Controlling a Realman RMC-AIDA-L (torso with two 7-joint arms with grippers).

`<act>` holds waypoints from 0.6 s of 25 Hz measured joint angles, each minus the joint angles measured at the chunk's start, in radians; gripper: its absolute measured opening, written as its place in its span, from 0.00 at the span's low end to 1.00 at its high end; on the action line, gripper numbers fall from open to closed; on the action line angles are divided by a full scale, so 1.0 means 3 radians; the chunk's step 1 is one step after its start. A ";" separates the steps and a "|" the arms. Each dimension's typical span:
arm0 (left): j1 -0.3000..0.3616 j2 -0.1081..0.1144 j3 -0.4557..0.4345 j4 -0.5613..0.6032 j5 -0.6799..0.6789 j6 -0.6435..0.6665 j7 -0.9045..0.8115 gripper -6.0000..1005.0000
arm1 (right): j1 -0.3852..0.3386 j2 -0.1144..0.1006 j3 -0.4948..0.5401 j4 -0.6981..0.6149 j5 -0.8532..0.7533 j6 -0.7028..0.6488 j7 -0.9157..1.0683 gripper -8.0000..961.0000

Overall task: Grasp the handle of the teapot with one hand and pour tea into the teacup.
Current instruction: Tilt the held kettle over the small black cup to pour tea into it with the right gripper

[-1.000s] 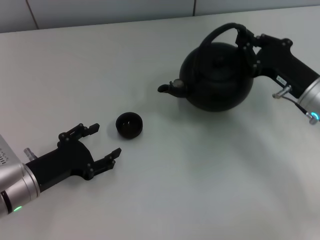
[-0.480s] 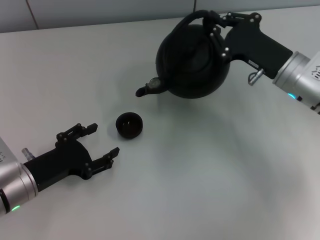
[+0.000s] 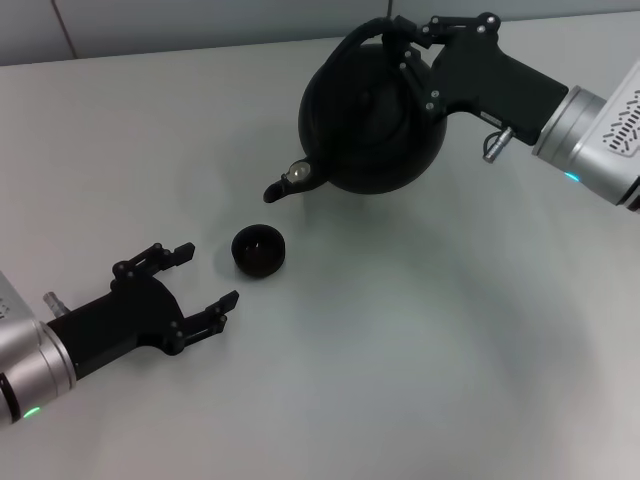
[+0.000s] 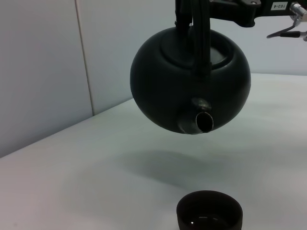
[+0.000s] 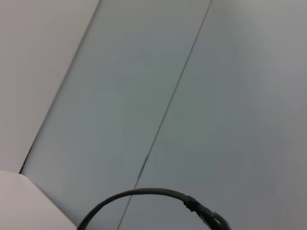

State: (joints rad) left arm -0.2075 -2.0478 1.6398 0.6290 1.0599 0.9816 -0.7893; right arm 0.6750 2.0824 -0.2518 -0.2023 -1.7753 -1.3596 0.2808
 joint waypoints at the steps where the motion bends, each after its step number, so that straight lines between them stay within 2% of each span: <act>1: -0.0006 0.0000 0.0000 -0.0005 0.0000 0.0000 0.0000 0.80 | 0.0009 0.0000 -0.0016 0.0000 -0.0001 0.0017 0.0000 0.11; 8: -0.0014 0.0000 0.0000 -0.0012 0.0000 -0.0005 0.0001 0.80 | 0.0079 0.0004 -0.0214 -0.0003 0.0009 0.0164 -0.0028 0.10; 15: -0.0013 0.0000 0.0000 -0.0017 0.0000 -0.0010 0.0001 0.80 | 0.0124 0.0010 -0.0248 -0.0006 0.0005 0.0237 -0.0116 0.10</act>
State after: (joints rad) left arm -0.2115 -2.0478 1.6397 0.6239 1.0599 0.9785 -0.7891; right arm 0.7123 2.0853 -0.3261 -0.2040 -1.7737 -1.2883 0.2459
